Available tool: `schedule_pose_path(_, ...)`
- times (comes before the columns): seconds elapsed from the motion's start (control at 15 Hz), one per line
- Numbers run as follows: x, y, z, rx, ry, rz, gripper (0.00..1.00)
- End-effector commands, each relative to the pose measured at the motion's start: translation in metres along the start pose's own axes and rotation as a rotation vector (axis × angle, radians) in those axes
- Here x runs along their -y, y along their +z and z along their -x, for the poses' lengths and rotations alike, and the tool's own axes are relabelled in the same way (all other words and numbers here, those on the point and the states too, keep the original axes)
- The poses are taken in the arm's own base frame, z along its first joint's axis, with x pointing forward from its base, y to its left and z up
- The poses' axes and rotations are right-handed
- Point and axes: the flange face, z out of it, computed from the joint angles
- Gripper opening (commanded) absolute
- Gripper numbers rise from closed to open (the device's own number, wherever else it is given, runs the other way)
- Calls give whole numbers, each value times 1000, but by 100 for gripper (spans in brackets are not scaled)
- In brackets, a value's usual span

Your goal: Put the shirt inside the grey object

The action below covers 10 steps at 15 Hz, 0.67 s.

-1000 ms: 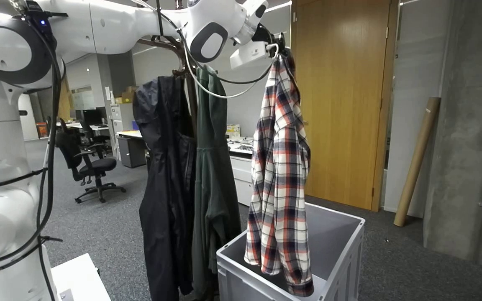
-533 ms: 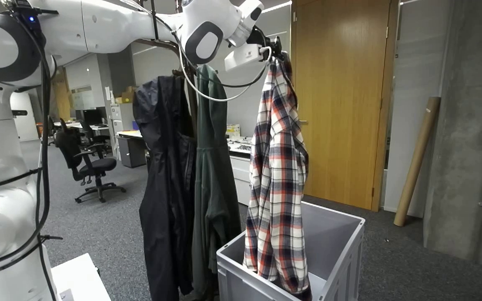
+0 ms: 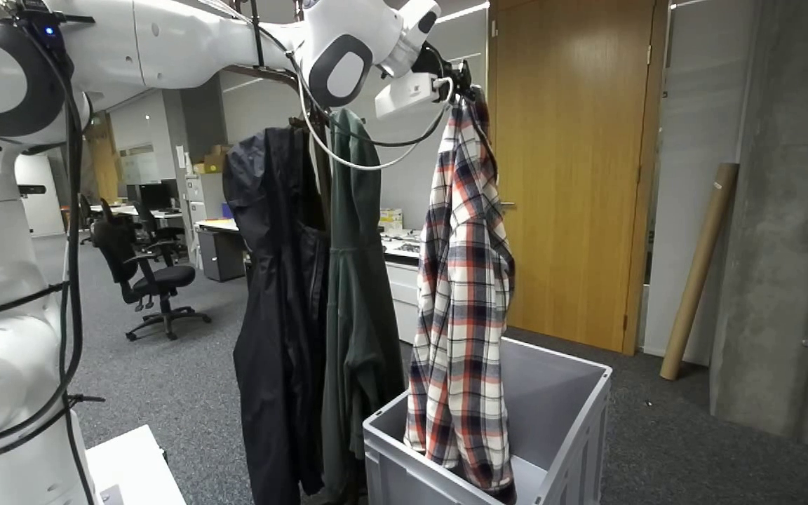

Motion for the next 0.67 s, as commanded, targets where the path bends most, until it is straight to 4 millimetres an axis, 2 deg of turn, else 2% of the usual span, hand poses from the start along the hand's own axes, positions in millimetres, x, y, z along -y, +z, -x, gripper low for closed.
schedule_pose_path(0.0, 0, 8, 3, 25, 3, -2, 7)
schedule_pose_path(0.6, 8, 101, 49, 209, -31, -20, 7)
